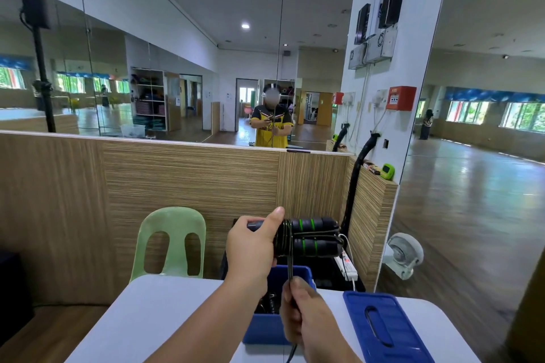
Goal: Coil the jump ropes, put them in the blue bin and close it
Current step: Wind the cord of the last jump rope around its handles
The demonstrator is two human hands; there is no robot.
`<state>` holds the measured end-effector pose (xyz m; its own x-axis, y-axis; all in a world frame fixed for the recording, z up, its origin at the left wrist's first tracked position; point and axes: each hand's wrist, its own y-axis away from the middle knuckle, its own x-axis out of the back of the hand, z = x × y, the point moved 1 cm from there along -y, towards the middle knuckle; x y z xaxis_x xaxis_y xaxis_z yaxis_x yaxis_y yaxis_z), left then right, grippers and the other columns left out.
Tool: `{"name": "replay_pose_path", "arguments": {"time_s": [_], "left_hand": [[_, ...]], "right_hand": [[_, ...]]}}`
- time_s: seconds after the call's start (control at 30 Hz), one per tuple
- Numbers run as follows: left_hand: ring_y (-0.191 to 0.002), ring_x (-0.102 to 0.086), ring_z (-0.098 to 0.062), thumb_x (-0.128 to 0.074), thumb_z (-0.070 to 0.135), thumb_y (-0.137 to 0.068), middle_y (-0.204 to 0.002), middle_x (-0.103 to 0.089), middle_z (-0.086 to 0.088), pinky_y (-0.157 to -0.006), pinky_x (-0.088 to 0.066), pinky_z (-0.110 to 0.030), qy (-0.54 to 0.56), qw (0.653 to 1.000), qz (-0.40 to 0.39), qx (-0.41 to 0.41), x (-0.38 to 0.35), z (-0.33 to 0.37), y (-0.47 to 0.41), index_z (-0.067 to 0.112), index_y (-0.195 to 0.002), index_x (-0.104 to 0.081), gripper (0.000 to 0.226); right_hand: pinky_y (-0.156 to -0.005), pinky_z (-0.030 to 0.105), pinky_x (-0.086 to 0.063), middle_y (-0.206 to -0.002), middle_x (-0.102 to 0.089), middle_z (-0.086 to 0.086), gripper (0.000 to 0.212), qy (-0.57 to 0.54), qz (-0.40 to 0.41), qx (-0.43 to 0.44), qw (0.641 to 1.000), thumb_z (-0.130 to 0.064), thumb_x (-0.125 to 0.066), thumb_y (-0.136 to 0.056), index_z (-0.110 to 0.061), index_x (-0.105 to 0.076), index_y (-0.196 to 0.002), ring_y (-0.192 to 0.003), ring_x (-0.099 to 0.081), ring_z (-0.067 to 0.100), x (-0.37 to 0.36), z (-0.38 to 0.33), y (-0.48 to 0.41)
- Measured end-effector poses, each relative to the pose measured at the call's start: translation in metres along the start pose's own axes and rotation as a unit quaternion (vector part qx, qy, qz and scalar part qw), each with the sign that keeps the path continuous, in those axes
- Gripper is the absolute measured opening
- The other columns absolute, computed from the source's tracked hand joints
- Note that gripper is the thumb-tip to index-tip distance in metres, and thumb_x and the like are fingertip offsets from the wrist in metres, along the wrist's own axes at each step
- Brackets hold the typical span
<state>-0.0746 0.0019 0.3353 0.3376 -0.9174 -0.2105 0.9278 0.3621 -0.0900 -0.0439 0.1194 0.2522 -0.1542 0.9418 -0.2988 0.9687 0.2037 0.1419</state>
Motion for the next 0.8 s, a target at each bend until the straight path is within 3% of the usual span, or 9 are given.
{"name": "replay_pose_path", "arguments": {"time_s": [0.17,0.2,0.27,0.33,0.4,0.53,0.67,0.8], "left_hand": [[-0.06,-0.052,-0.018,-0.08,0.051,-0.083,-0.075,-0.062,-0.005,-0.043,-0.043,-0.023,-0.022,0.999,-0.036,0.004,0.009,0.006,0.003,0.015,-0.093,-0.064,0.041],[-0.061,-0.054,-0.018,-0.08,0.052,-0.083,-0.076,-0.063,-0.005,-0.043,-0.043,-0.023,-0.026,0.999,-0.045,0.001,0.01,0.007,0.003,0.015,-0.093,-0.064,0.041],[-0.064,-0.054,-0.018,-0.079,0.051,-0.083,-0.076,-0.062,-0.004,-0.044,-0.044,-0.023,-0.036,0.997,-0.063,0.001,0.013,0.008,0.005,0.016,-0.091,-0.065,0.039],[-0.062,-0.052,-0.018,-0.08,0.05,-0.084,-0.071,-0.057,-0.002,-0.044,-0.044,-0.023,-0.052,0.996,-0.074,-0.008,0.015,0.01,0.007,0.016,-0.089,-0.064,0.038],[-0.06,-0.055,-0.02,-0.082,0.048,-0.082,-0.07,-0.059,-0.004,-0.047,-0.047,-0.027,-0.05,0.995,-0.084,-0.024,0.017,0.011,0.007,0.015,-0.086,-0.063,0.038],[-0.062,-0.063,-0.025,-0.085,0.046,-0.078,-0.07,-0.066,-0.004,-0.053,-0.049,-0.04,-0.05,0.994,-0.088,-0.052,0.022,0.009,0.005,0.016,-0.081,-0.062,0.038],[-0.059,-0.059,-0.012,-0.083,0.054,-0.076,-0.059,-0.061,0.012,-0.057,-0.052,-0.041,-0.137,0.982,-0.08,-0.101,0.026,0.006,-0.004,0.026,-0.074,-0.061,0.037],[-0.057,-0.054,-0.005,-0.078,0.062,-0.078,-0.062,-0.062,0.014,-0.054,-0.047,-0.032,-0.249,0.954,-0.066,-0.151,0.029,0.008,-0.009,0.027,-0.077,-0.059,0.04]], "right_hand": [[-0.05,0.026,-0.026,-0.059,-0.033,0.0,0.046,0.169,-0.07,0.104,0.978,-0.053,-0.055,-0.099,-0.025,-0.047,-0.063,-0.05,-0.027,0.014,0.032,-0.023,-0.015],[-0.052,0.026,-0.028,-0.058,-0.034,0.0,0.047,0.21,-0.081,0.111,0.968,-0.049,-0.056,-0.1,-0.025,-0.046,-0.06,-0.051,-0.028,0.014,0.036,-0.032,-0.017],[-0.056,0.026,-0.03,-0.058,-0.036,0.001,0.048,0.286,-0.088,0.11,0.948,-0.024,-0.055,-0.105,-0.024,-0.045,-0.058,-0.054,-0.031,0.013,0.045,-0.053,-0.024],[-0.061,0.027,-0.034,-0.065,-0.043,0.005,0.034,0.333,-0.085,0.113,0.932,-0.002,-0.051,-0.099,-0.018,-0.049,-0.069,-0.063,-0.04,0.016,0.049,-0.079,-0.03],[-0.067,0.032,-0.04,-0.073,-0.051,0.007,0.015,0.378,-0.112,0.126,0.91,-0.006,-0.053,-0.091,-0.012,-0.057,-0.078,-0.072,-0.047,0.018,0.045,-0.106,-0.037],[-0.058,0.022,-0.038,-0.059,-0.048,-0.004,0.037,0.492,-0.137,0.135,0.849,-0.014,-0.071,-0.093,-0.021,-0.055,-0.061,-0.057,-0.042,0.008,0.026,-0.149,-0.05],[-0.051,0.019,-0.034,-0.054,-0.049,-0.009,0.035,0.575,-0.153,0.113,0.796,-0.027,-0.074,-0.093,-0.019,-0.058,-0.062,-0.049,-0.04,0.005,0.008,-0.176,-0.045],[-0.048,0.026,-0.028,-0.059,-0.045,-0.003,0.039,0.574,-0.125,0.067,0.807,-0.027,-0.063,-0.094,-0.022,-0.056,-0.056,-0.048,-0.034,0.01,-0.008,-0.186,-0.039]]}}
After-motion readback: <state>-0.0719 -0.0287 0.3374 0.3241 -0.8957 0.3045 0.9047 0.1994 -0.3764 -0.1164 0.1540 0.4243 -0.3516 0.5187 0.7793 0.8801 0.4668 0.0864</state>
